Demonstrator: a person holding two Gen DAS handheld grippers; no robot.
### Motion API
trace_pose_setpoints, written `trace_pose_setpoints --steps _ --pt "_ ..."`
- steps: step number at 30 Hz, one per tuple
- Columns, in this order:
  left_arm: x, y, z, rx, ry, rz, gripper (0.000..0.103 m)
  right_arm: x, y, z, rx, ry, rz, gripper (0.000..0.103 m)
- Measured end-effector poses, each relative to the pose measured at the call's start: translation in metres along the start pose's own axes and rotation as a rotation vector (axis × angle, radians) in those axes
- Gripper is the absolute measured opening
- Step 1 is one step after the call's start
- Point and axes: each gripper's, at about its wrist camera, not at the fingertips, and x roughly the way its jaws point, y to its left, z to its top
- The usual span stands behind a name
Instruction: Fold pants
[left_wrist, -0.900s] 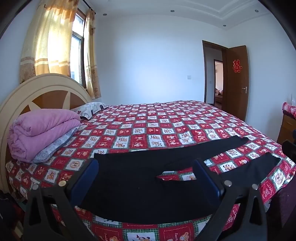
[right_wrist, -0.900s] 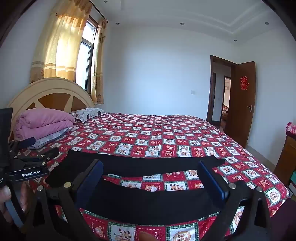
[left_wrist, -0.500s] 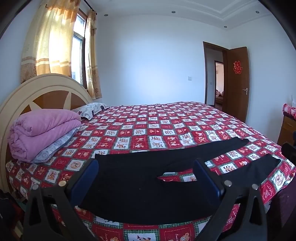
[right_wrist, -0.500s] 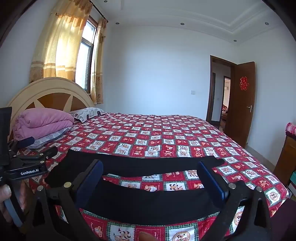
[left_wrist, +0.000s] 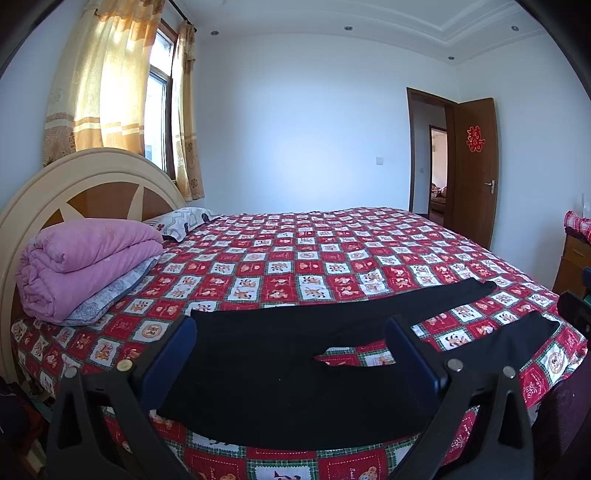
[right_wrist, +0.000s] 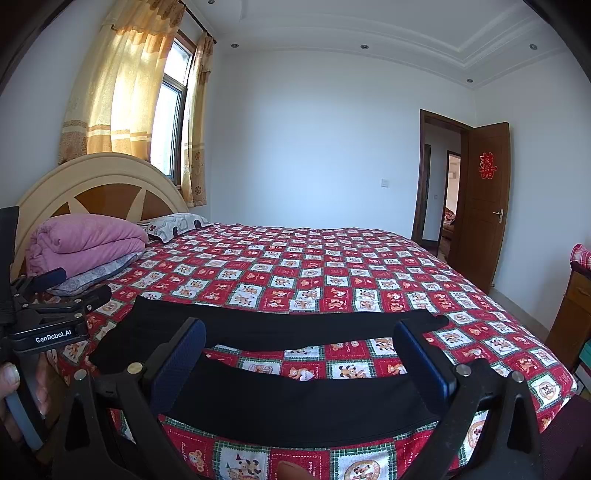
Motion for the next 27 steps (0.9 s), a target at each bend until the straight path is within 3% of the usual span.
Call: trace_pose_setpoints --steps 27 --pt "-0.0019 0.0022 0.0024 0.0 -0.005 0.0 0.103 0.0005 -0.0003 -0.0024 -0.002 0.004 0.0 0.102"
